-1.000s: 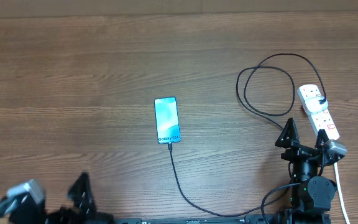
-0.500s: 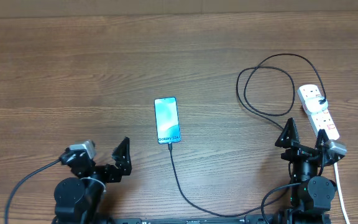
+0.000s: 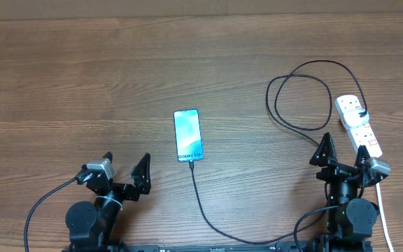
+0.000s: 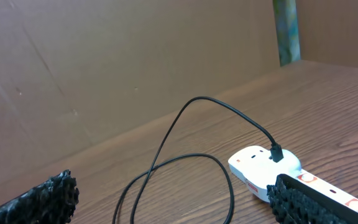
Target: Plug charger to phone and switch on socket
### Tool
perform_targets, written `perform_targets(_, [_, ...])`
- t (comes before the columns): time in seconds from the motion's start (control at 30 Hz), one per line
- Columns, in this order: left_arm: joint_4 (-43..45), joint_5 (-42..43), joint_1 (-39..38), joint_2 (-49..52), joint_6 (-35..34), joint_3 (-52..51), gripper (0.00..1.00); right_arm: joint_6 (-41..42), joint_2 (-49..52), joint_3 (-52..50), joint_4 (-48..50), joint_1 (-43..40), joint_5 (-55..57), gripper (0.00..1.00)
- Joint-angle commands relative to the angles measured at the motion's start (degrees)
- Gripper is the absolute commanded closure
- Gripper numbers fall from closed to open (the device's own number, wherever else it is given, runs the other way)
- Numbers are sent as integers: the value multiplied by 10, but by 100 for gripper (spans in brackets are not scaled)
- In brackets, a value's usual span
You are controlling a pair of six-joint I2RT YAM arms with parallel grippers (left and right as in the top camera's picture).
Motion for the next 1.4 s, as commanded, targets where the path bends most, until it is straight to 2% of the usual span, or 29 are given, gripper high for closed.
perform_targets(0.0, [41,13,4,-8,12,-33,1,-8,-6,-6,2,-2,-3,0])
perform_targets(0.17, [64,14,5,-8,57,-38,0,-8,-6,-6,2,-2,-3,0])
perform_targets(0.37, [180,15,4,-8,67,-73,1,-8,-6,-6,2,-2,-3,0])
perform_targets(0.5, [144,13,4,-8,82,-73,0,-8,-6,-6,2,-2,-3,0])
perform_targets(0.83, [144,15,5,-8,111,-73,0,-8,-6,-6,2,-2,-3,0])
perform_targets(0.97, [145,30,5,-8,143,-73,1,-8,-6,-6,2,-2,-3,0])
perform_targets(1.37, [147,33,11,-8,141,-73,0,-8,-6,-6,2,-2,-3,0])
